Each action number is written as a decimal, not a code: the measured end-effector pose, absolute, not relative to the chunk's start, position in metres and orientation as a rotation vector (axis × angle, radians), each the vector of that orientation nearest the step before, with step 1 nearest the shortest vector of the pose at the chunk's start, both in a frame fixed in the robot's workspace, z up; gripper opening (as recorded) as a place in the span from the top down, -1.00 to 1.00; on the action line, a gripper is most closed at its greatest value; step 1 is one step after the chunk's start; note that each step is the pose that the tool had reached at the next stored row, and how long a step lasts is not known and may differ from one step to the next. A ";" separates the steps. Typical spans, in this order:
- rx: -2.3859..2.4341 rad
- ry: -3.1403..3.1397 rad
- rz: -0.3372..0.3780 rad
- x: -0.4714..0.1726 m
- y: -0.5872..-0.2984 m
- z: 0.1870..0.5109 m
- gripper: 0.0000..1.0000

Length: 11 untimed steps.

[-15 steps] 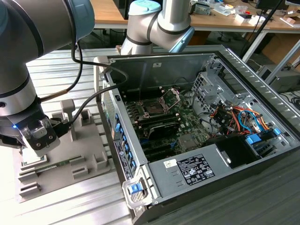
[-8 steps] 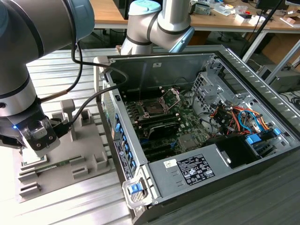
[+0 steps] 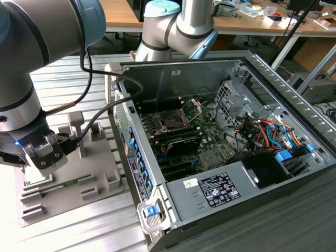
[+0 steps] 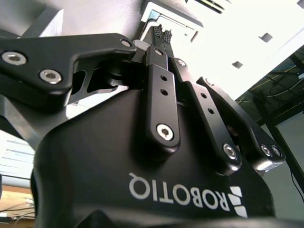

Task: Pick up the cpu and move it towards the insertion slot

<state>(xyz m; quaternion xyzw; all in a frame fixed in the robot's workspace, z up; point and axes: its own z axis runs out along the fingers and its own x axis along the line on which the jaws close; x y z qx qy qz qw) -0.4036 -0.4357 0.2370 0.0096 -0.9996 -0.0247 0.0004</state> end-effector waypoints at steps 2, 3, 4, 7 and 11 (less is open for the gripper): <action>0.030 -3.140 -0.077 -0.404 -0.436 0.237 0.79; 0.030 -3.140 -0.077 -0.404 -0.436 0.237 0.79; 0.030 -3.140 -0.077 -0.404 -0.436 0.236 0.79; 0.030 -3.140 -0.077 -0.406 -0.436 0.236 0.79; 0.030 -3.140 -0.076 -0.409 -0.436 0.235 0.79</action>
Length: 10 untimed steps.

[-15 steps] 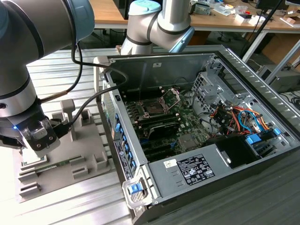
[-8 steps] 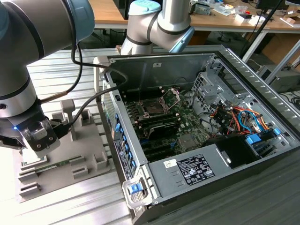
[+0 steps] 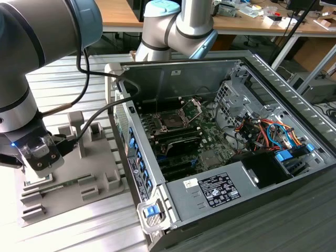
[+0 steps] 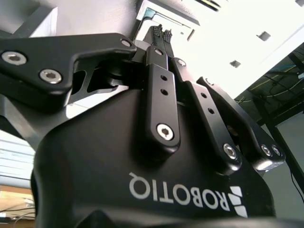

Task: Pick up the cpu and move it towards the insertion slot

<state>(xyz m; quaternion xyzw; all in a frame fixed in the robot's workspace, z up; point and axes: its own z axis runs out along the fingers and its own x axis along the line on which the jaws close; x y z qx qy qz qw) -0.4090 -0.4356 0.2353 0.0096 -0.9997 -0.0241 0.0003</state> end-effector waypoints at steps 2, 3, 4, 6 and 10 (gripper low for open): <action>0.030 -3.140 -0.075 -0.410 -0.436 0.235 0.79; 0.030 -3.140 -0.075 -0.410 -0.436 0.235 0.79; 0.030 -3.140 -0.075 -0.410 -0.436 0.235 0.79; 0.030 -3.140 -0.075 -0.411 -0.436 0.234 0.79; 0.030 -3.140 -0.074 -0.412 -0.436 0.234 0.79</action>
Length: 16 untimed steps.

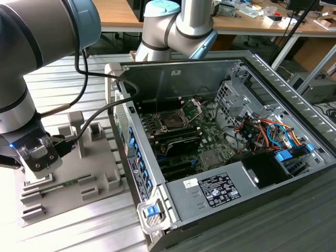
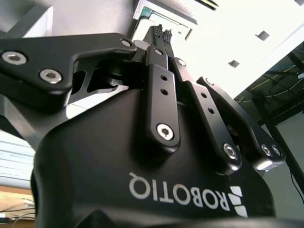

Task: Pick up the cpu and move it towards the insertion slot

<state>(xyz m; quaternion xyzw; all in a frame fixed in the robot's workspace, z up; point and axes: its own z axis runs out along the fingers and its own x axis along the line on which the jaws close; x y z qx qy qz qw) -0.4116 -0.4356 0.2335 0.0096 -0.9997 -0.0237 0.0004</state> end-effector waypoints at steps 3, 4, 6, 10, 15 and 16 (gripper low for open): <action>0.030 -3.140 -0.074 -0.412 -0.436 0.233 0.79; 0.030 -3.140 -0.074 -0.412 -0.436 0.233 0.79; 0.030 -3.140 -0.074 -0.412 -0.436 0.232 0.79; 0.030 -3.140 -0.074 -0.412 -0.436 0.232 0.79; 0.030 -3.140 -0.073 -0.413 -0.436 0.230 0.79; 0.030 -3.140 -0.073 -0.413 -0.436 0.230 0.79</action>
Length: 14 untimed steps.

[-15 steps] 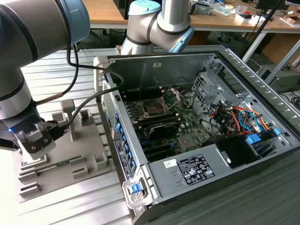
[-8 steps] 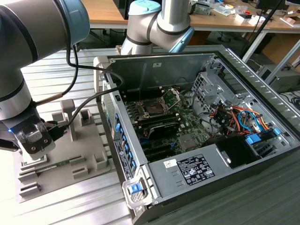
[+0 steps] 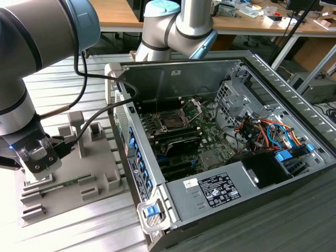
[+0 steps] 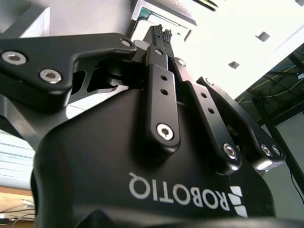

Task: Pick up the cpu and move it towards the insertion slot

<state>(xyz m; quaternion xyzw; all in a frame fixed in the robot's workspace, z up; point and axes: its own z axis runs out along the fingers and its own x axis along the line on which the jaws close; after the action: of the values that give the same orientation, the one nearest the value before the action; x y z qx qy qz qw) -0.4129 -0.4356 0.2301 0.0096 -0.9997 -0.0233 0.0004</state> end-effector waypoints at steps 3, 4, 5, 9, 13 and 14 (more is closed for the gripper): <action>0.030 -3.140 -0.073 -0.413 -0.436 0.230 0.79; 0.030 -3.140 -0.073 -0.413 -0.436 0.229 0.79; 0.030 -3.140 -0.073 -0.413 -0.436 0.229 0.79; 0.030 -3.140 -0.073 -0.413 -0.436 0.228 0.79; 0.030 -3.140 -0.072 -0.414 -0.436 0.227 0.79; 0.030 -3.140 -0.072 -0.414 -0.436 0.226 0.79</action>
<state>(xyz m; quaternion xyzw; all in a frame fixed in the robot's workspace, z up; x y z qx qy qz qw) -0.4137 -0.4356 0.2262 0.0095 -0.9997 -0.0231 0.0004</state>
